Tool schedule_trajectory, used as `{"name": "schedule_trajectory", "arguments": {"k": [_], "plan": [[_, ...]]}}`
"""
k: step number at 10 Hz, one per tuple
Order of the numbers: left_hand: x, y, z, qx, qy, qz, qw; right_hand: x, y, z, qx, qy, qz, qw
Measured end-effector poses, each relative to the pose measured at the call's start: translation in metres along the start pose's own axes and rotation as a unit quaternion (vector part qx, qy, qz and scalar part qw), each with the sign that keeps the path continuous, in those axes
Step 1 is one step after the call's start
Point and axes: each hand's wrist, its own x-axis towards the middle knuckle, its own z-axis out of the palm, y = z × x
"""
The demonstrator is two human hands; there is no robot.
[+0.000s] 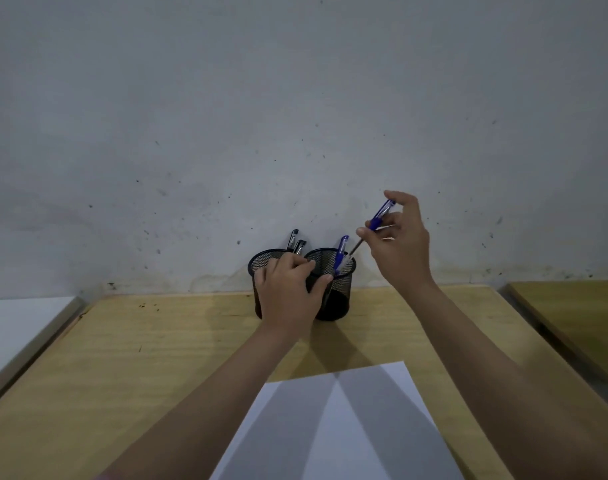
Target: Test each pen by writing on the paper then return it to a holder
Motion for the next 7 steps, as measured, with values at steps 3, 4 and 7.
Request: {"name": "schedule_trajectory", "arguments": {"k": [3, 4, 7], "plan": [[0.000, -0.004, 0.017, 0.007, 0.010, -0.014, 1.000, -0.016, 0.045, 0.022, -0.133, -0.097, 0.005, 0.986], [0.000, -0.004, 0.014, 0.015, -0.002, -0.019, 1.000, -0.019, 0.041, 0.016, -0.124, -0.076, 0.010, 0.989], [-0.072, 0.020, -0.047, -0.113, -0.231, 0.047, 0.965, -0.048, -0.113, -0.052, 0.020, 0.155, -0.246, 0.957]]}}
